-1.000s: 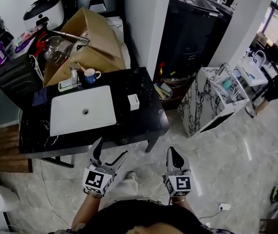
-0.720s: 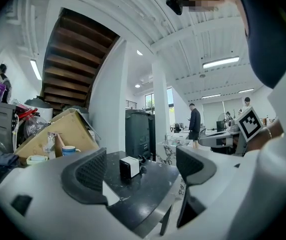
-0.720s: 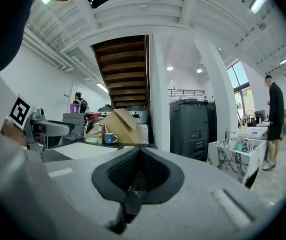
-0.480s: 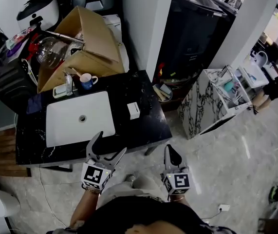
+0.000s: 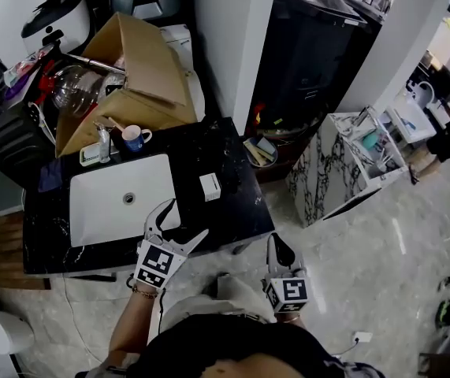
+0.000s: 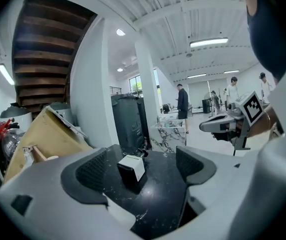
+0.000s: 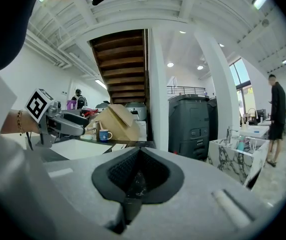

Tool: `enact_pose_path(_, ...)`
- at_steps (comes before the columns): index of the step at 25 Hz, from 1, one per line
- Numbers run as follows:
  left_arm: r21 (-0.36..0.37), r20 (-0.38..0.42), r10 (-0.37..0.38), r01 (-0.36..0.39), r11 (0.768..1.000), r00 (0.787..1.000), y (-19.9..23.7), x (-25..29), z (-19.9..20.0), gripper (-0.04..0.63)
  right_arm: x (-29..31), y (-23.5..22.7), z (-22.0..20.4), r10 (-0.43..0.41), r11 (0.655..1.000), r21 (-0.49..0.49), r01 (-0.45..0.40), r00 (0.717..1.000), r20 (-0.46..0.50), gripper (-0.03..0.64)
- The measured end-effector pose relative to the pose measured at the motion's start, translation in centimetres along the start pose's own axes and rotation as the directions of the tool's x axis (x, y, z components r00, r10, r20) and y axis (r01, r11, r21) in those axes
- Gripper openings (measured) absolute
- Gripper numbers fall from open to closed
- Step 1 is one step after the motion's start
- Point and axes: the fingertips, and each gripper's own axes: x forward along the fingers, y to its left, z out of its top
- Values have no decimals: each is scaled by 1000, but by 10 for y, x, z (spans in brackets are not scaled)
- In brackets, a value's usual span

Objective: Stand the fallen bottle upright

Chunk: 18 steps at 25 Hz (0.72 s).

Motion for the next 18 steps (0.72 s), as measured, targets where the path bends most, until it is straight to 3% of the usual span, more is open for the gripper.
enact_pose_path(6, 92, -64, -71, 77, 993, 995, 0, 39, 17, 414, 14, -17, 13, 29, 999, -18, -29, 1000, -2, 5)
enact_pose_path(8, 120, -131, -99, 115, 986, 986, -1, 55, 17, 414, 16, -24, 14, 34, 999, -21, -35, 999, -8, 5)
enact_pose_path(11, 144, -258, -144, 186, 972, 955, -5, 75, 10, 414, 16, -32, 7, 32, 999, -19, -33, 999, -38, 5)
enact_pose_path(18, 189, -434, -211, 317, 929, 876, -5, 112, 3, 414, 16, -47, 13, 10, 1000, 0, -10, 1000, -7, 5)
